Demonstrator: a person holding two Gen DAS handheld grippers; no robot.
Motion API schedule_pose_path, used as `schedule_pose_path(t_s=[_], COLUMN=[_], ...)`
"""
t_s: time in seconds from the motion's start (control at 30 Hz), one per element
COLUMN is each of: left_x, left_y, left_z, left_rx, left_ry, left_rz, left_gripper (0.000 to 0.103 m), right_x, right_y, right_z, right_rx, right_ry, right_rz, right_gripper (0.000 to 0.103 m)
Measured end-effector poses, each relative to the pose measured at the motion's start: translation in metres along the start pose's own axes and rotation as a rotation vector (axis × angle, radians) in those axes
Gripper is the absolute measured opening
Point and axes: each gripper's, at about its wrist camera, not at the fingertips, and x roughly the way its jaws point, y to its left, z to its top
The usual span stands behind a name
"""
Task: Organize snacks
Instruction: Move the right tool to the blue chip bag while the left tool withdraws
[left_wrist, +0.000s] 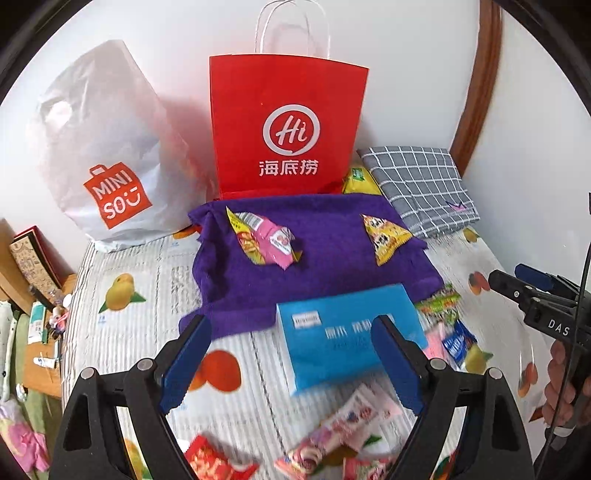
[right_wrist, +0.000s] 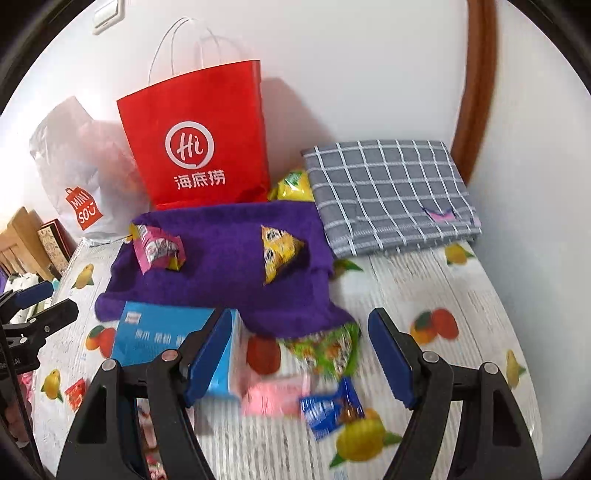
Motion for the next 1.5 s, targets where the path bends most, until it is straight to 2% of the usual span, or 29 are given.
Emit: schedule_pose_path(t_s=[0.2,0.43,0.57,0.77,0.9,1.1,1.37,1.5], left_x=[-0.017,-0.025,-0.020,0.003,0.012,0.019,0.032,0.036], left_y=[-0.003,0.005,0.009,0.018,0.019,0.025,0.028,0.029], left_z=[-0.017,-0.035,-0.043,-0.053,-0.057,-0.061,-0.068,-0.070], left_rx=[-0.012,-0.053,-0.070,-0.096,-0.070,-0.057,-0.054,-0.033], left_ry=[0.014,-0.001,0.006,0.056,0.070,0.069,0.092,0.092], left_rz=[0.007,-0.012,0.003,0.034,0.026,0.024,-0.023,-0.021], left_gripper=[0.088,0.088,0.088,0.088,0.088,0.088,0.088,0.088], right_x=[-0.021,-0.023,-0.011,0.021,0.041,0.063,0.089,0.090], right_y=[-0.020,-0.046,-0.052,-0.055,-0.055,-0.042,-0.034,-0.029], right_z=[-0.023,-0.040,-0.050,-0.072,-0.089,-0.099,-0.112,-0.113], right_rx=[0.033,0.070,0.068,0.070,0.085,0.017,-0.006,-0.014], right_ry=[0.000,0.031,0.038,0.072,0.100,0.149,0.200,0.169], right_rz=[0.007,0.006,-0.003,0.013,0.030,0.001,-0.031,-0.052], right_gripper=[0.075,0.075,0.075,0.072,0.072,0.072,0.072,0.072])
